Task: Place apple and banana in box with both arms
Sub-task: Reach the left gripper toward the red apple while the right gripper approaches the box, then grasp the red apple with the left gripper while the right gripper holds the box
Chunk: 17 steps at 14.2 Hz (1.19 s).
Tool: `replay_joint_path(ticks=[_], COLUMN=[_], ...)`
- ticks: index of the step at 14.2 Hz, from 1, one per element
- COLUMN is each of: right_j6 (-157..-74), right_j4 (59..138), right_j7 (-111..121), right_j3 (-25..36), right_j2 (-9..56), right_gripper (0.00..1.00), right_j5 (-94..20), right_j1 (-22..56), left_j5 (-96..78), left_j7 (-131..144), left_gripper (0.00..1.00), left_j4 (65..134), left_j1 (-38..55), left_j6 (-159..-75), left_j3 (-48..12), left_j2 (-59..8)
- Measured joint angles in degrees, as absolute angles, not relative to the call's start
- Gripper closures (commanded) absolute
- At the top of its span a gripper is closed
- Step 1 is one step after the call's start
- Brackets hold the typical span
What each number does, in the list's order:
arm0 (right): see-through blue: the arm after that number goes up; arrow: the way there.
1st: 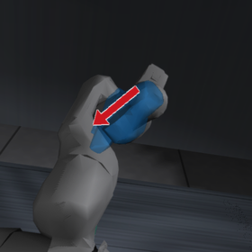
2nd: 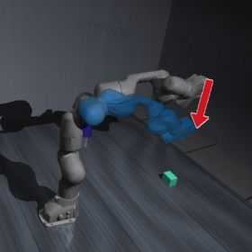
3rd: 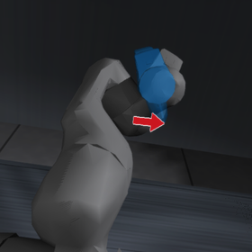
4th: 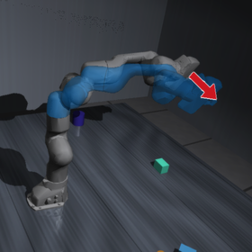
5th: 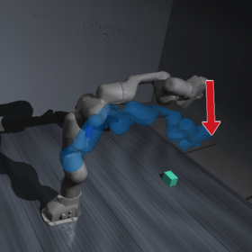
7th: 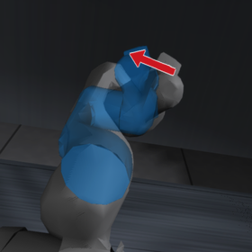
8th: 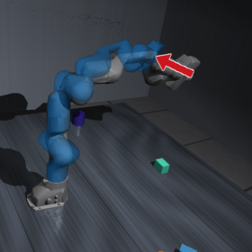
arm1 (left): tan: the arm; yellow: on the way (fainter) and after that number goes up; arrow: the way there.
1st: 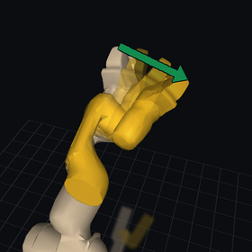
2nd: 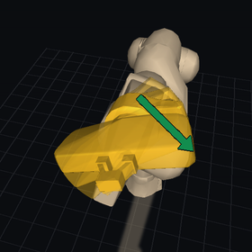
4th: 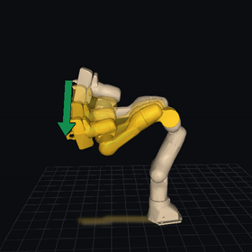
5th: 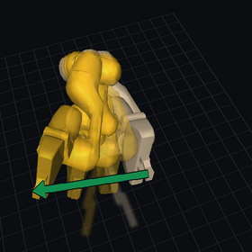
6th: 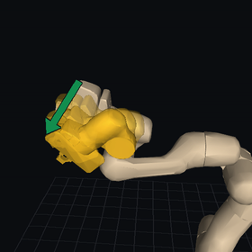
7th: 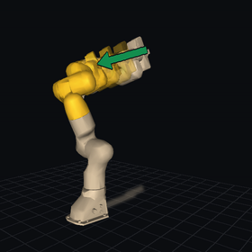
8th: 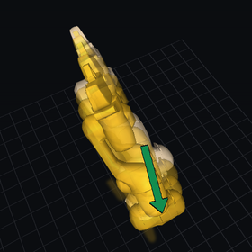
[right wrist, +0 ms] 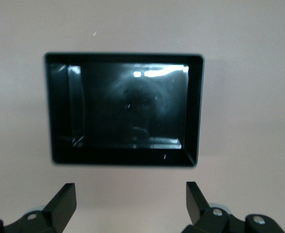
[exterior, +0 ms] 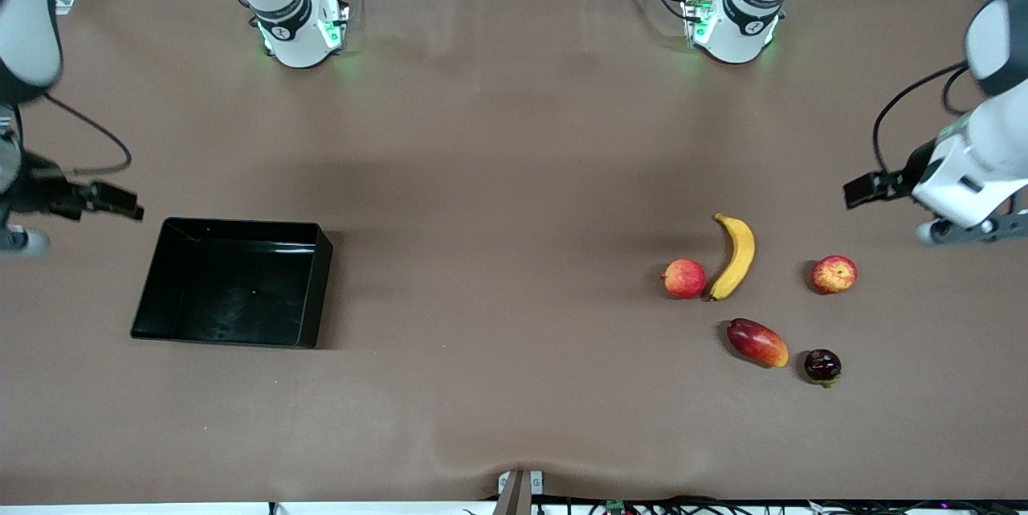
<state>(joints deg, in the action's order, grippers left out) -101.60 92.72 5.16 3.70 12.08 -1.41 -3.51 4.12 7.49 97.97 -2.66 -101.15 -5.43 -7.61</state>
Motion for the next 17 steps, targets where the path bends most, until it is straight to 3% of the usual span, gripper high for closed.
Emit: replay_joint_path(ticks=[4, 12, 17], right_j6=[-112.3, -134.8, -136.6], right_j4=[93.1, 94.6, 95.6], right_j7=[8.2, 16.9, 18.6], right_j3=[3.8, 4.1, 4.1], right_j2=[21.0, 35.1, 38.9], right_gripper=[0.0, 0.0, 0.0], right_j5=[-1.4, -1.4, -1.4], right_j1=[-5.9, -11.4, -13.2], left_j5=[4.1, 4.1, 4.1], left_j7=[7.2, 1.4, -3.6], left_gripper=[0.0, 0.0, 0.0], left_j4=[106.6, 109.7, 109.6], left_j1=[-4.1, -9.7, -13.6], left_j6=[-112.1, -126.6, -133.0], left_j3=[-5.4, -5.2, -5.1], left_j2=[-8.6, -17.9, -25.3])
